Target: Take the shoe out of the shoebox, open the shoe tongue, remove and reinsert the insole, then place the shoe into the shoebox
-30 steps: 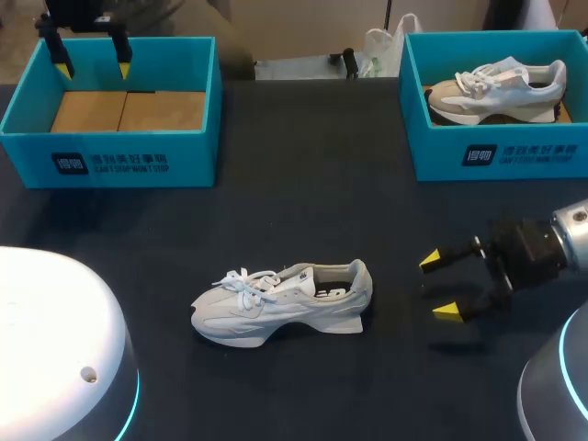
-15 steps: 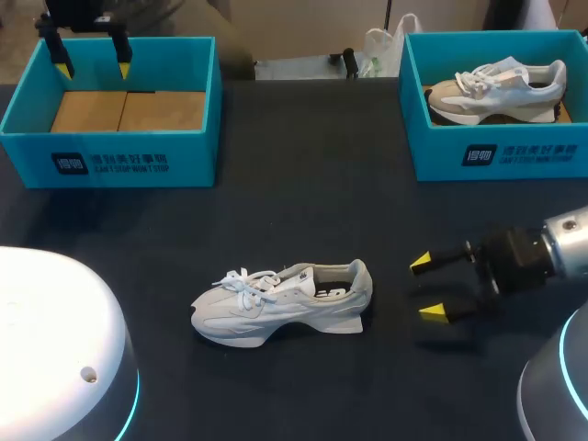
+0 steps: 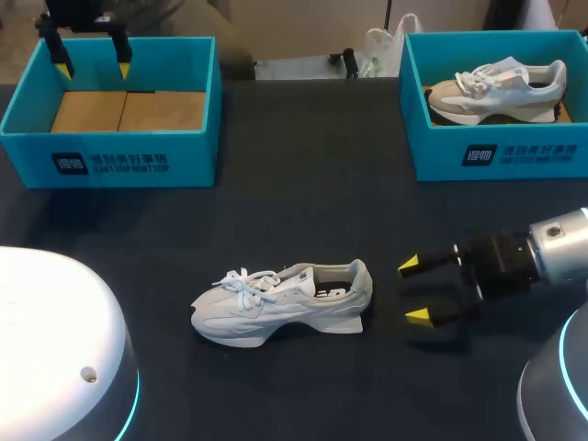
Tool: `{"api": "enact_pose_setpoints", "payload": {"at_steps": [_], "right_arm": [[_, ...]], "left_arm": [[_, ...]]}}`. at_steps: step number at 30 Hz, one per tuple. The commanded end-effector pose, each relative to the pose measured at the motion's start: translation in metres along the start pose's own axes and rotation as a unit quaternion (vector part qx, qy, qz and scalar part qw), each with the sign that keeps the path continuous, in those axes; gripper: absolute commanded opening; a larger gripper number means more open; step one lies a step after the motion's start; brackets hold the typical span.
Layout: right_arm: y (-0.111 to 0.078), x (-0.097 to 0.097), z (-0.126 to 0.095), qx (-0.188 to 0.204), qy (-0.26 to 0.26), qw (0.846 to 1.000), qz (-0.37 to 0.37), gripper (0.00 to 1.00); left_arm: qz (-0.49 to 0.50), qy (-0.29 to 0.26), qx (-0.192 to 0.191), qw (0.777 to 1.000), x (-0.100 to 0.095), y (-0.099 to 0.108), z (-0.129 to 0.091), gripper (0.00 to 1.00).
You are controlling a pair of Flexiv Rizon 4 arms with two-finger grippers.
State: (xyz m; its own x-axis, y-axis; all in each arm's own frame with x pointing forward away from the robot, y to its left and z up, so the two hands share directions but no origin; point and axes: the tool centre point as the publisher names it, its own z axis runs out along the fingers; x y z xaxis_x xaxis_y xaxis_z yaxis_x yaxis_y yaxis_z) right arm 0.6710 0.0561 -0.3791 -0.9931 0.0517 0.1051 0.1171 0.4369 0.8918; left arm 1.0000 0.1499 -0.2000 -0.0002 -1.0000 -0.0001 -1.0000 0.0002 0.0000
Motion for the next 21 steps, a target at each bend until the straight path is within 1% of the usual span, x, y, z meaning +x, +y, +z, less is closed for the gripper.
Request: {"api": "enact_pose_setpoints", "payload": {"at_steps": [1,6,7,16,21], "right_arm": [[0.000,-0.006,0.016,-0.003,-0.002,1.000,0.000,1.00],[-0.001,-0.011,0.023,-0.013,-0.002,1.000,-0.001,1.00],[0.000,-0.016,0.027,-0.010,0.001,1.000,0.001,1.00],[-0.004,-0.030,0.035,-0.018,0.009,1.000,0.003,1.00],[-0.005,-0.033,0.042,-0.022,0.014,1.000,0.003,1.00]], "left_arm": [[0.000,0.000,0.000,1.000,0.000,0.000,0.000,1.00],[0.000,0.000,0.000,1.000,0.000,0.000,0.000,1.00],[0.000,0.000,0.000,1.000,0.000,0.000,0.000,1.00],[0.000,0.000,0.000,1.000,0.000,0.000,0.000,1.00],[0.000,0.000,0.000,1.000,0.000,0.000,0.000,1.00]]}}
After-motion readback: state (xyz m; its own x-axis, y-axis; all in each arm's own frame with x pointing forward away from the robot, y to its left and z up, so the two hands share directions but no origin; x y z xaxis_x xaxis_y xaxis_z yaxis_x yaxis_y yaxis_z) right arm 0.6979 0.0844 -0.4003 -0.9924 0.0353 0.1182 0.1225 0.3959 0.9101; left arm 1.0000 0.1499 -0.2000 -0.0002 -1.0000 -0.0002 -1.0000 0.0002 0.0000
